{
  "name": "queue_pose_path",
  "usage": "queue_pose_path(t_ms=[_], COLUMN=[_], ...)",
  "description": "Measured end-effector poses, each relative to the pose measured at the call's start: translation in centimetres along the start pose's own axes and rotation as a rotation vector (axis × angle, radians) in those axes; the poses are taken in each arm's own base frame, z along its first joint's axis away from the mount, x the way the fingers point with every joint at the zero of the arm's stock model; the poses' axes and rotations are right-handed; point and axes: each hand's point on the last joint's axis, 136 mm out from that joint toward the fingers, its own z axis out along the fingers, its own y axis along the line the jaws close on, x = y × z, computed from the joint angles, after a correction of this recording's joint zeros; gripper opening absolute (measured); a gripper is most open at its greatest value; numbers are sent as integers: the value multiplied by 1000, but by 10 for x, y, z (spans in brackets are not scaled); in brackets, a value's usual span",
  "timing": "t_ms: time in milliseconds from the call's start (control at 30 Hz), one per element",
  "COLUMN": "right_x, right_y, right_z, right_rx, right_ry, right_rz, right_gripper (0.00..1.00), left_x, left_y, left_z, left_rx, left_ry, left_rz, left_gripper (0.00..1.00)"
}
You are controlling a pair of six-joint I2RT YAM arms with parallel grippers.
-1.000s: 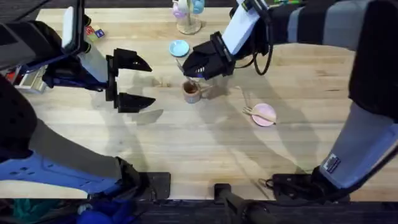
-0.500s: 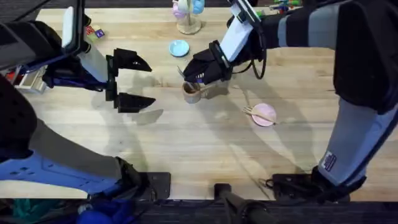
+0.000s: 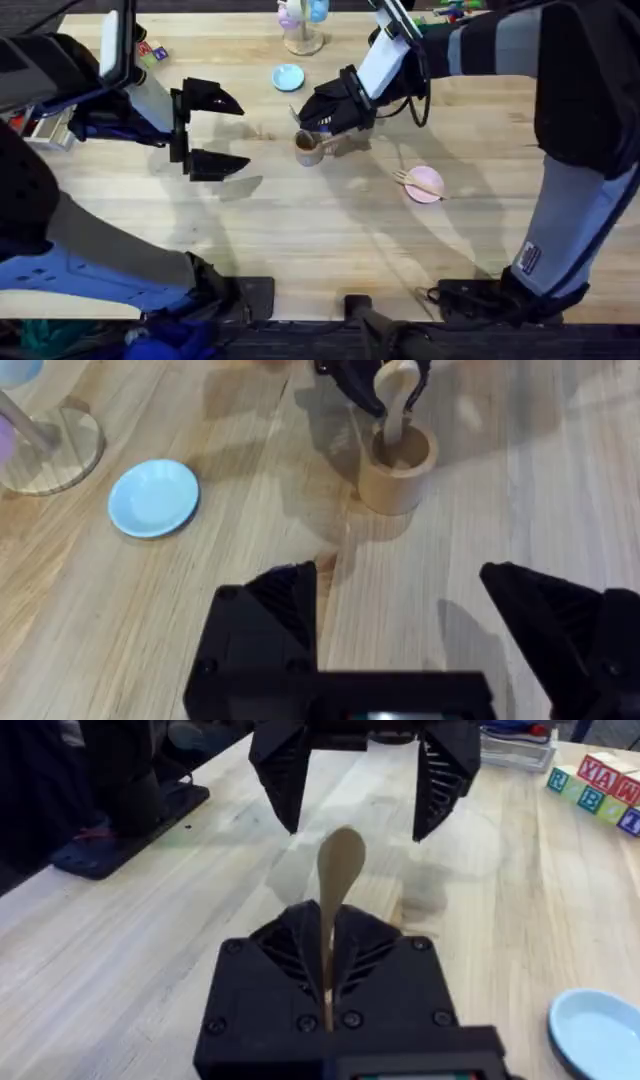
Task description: Pick up a utensil and set it on the pink plate, then put the other utensil in the container.
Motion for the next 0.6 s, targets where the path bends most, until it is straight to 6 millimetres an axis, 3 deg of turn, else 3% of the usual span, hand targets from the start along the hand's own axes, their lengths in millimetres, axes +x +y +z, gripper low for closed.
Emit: queue_pose_path(t_ms=[600], right_x=[6], right_y=[3], right_z=[-3], right_rx=[7], right_ry=[15], right_rz=[15], right_gripper=[35], left_x=[0], left_y=[0], left_z=[0], left_rx=[0], left_ry=[0], left_rz=[0], left_gripper=[993])
